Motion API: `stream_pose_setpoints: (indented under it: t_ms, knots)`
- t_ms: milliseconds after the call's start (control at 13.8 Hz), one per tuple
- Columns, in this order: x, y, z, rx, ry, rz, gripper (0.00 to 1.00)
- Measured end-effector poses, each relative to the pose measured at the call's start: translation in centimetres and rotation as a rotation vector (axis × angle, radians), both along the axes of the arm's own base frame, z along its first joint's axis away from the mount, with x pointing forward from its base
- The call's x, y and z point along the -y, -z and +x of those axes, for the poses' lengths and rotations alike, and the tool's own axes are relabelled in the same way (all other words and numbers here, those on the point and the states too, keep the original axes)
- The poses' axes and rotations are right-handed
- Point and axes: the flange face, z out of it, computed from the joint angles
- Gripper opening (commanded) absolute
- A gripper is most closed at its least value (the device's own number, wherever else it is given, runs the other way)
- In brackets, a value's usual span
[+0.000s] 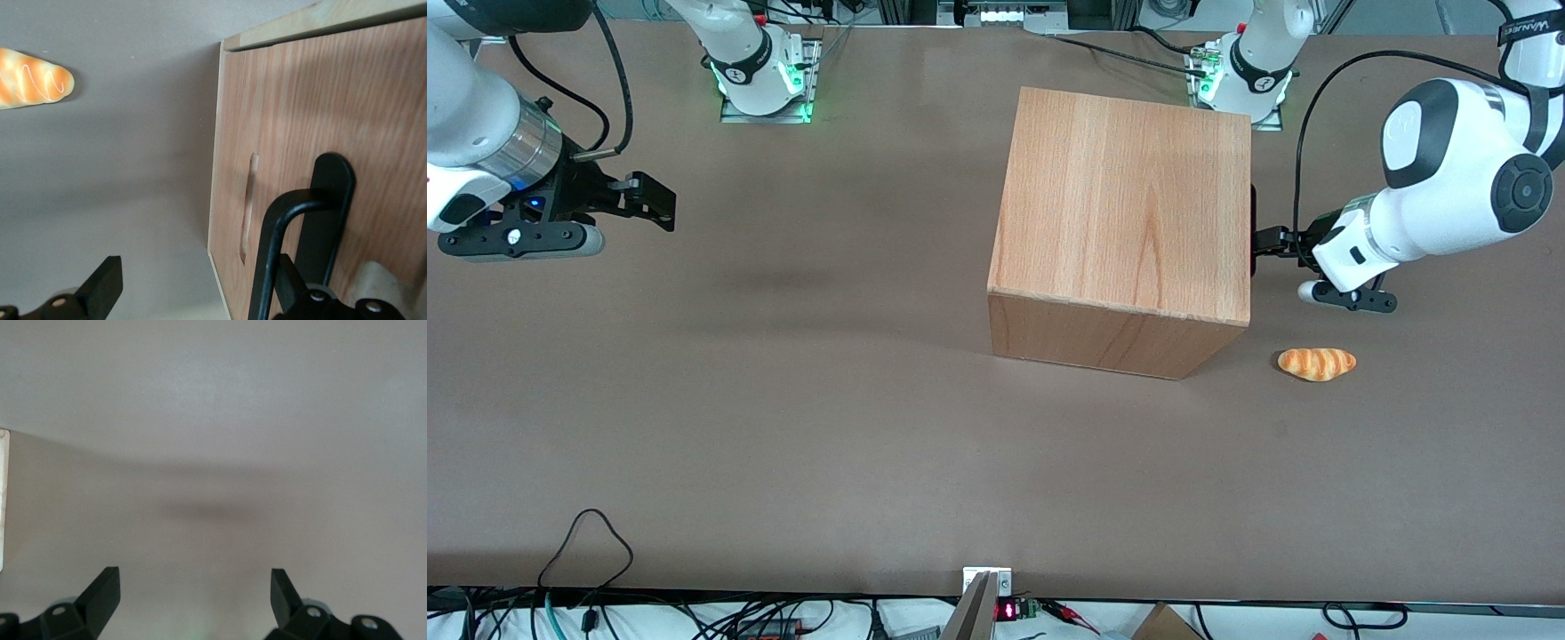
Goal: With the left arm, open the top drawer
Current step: 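Pull the black handle with the left gripper, sliding the drawer outward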
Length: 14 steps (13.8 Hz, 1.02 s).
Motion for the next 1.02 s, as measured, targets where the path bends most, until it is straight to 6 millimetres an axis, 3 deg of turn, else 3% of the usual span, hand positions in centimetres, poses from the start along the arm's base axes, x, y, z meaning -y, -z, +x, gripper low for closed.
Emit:
stream_pose_setpoints:
  t_ms: [364, 1018]
  knots:
    - [-1.4, 0.5, 0.3, 0.005, 0.003, -0.008, 1.0]
    - [-10.2, 1.6, 0.8, 0.015, -0.1, -0.02, 1.0]
